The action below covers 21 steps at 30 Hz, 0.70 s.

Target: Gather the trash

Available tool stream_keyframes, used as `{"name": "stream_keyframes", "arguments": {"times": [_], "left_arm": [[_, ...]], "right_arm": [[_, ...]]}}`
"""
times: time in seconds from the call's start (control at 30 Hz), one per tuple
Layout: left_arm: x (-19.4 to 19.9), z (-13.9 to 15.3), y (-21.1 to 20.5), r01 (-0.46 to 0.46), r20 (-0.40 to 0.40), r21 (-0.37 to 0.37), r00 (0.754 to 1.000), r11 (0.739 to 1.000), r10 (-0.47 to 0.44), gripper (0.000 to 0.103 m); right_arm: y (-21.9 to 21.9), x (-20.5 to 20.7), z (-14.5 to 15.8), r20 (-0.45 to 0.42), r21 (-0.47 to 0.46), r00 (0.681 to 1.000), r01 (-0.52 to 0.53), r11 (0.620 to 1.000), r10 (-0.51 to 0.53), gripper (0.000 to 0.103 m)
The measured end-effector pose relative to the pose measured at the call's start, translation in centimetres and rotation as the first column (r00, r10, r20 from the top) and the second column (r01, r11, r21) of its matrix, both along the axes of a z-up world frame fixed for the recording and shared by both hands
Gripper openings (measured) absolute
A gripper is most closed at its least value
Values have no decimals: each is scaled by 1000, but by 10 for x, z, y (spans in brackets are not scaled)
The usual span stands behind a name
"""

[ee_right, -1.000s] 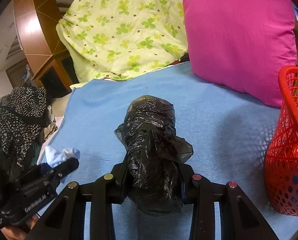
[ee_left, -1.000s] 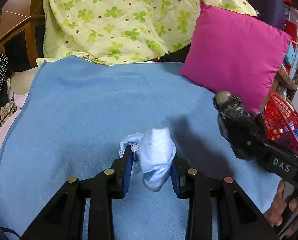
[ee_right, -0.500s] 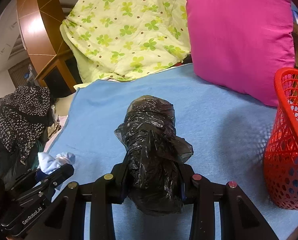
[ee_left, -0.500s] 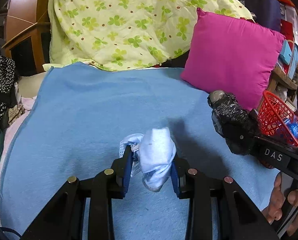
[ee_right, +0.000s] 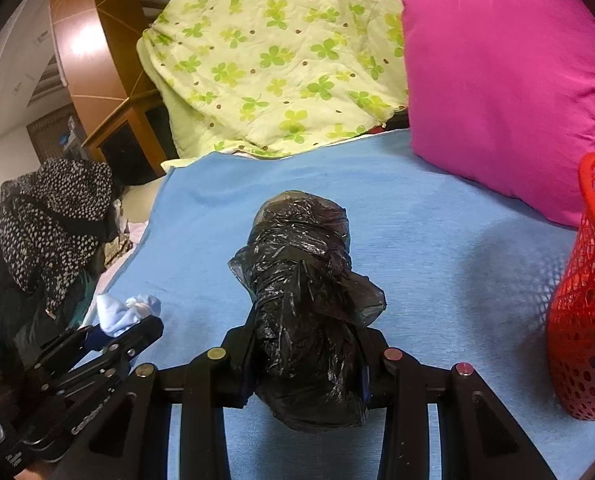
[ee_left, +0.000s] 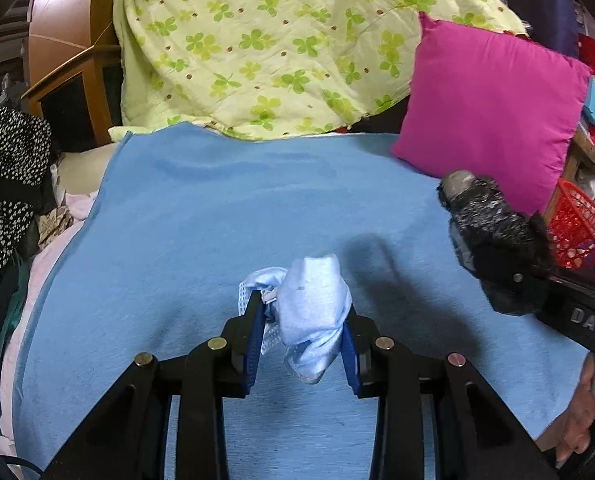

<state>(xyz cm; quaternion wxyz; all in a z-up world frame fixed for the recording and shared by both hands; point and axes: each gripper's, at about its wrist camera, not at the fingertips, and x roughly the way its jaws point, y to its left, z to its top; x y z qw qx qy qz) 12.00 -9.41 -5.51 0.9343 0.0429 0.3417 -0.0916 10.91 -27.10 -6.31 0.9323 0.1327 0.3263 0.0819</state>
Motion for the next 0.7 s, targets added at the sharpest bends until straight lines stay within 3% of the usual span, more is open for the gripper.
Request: {"name": "stream_keyframes", "arguments": {"times": [0.7], "left_arm": [[7, -8, -5, -1, -21, 34, 1000, 999, 2, 36]], "right_arm": [[-11, -4, 2, -3, -20, 1000, -1, 1000, 1, 40]]}}
